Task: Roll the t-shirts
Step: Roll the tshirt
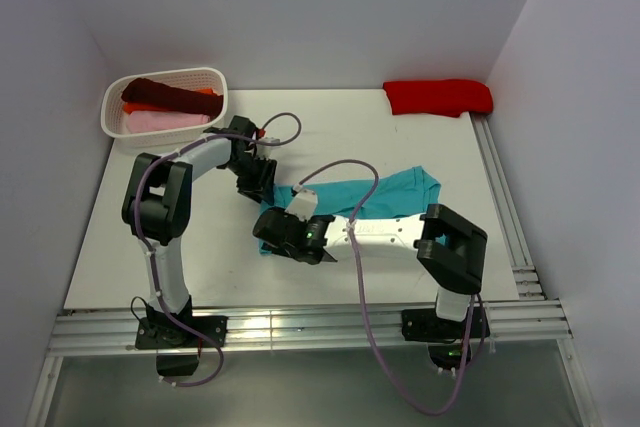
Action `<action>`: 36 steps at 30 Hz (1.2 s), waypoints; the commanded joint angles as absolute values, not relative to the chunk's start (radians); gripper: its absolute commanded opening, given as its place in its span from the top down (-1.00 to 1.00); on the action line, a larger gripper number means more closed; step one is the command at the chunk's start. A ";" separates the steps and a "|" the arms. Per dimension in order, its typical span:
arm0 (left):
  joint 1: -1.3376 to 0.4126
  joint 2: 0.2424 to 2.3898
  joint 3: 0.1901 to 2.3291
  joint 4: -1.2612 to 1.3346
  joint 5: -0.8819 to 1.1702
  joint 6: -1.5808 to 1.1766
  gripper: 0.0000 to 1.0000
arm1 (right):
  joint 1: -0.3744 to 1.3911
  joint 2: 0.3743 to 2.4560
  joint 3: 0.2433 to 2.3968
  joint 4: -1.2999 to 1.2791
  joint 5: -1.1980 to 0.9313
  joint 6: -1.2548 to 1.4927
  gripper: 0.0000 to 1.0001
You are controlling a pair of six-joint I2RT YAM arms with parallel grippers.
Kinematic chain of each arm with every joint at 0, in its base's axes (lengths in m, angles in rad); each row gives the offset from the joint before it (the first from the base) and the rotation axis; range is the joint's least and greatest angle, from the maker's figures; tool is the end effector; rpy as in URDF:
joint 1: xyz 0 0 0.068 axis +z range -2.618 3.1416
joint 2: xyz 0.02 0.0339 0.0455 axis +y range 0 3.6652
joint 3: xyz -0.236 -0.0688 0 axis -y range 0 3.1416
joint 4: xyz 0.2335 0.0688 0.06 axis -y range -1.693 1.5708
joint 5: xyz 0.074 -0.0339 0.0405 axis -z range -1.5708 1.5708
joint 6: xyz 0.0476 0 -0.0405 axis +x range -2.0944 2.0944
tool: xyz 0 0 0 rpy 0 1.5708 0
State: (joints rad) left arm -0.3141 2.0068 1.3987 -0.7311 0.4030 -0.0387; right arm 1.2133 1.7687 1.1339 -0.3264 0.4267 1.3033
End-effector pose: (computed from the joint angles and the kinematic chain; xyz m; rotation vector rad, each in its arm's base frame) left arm 0.3486 -0.1329 0.1286 0.4690 2.8797 -0.6461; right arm 0.1434 0.3277 0.1585 0.2823 2.4865 0.5811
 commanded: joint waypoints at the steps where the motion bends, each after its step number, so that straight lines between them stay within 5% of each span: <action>1: -0.319 2.000 1.411 -0.710 0.339 -0.020 0.02 | 1.216 1.753 1.290 -0.492 0.551 1.212 0.00; 15: -0.321 2.002 1.424 -0.724 0.348 -0.014 0.03 | 1.187 2.189 1.816 -0.810 0.686 1.103 -0.03; 36: -0.327 2.029 1.434 -0.727 0.345 -0.015 0.04 | 1.250 2.299 1.830 -0.897 0.646 1.166 -0.25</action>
State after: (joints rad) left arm -0.3206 2.0094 1.4105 -0.7422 0.3832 -0.0376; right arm 1.2446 2.2818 1.8275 -0.8886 0.6411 1.1473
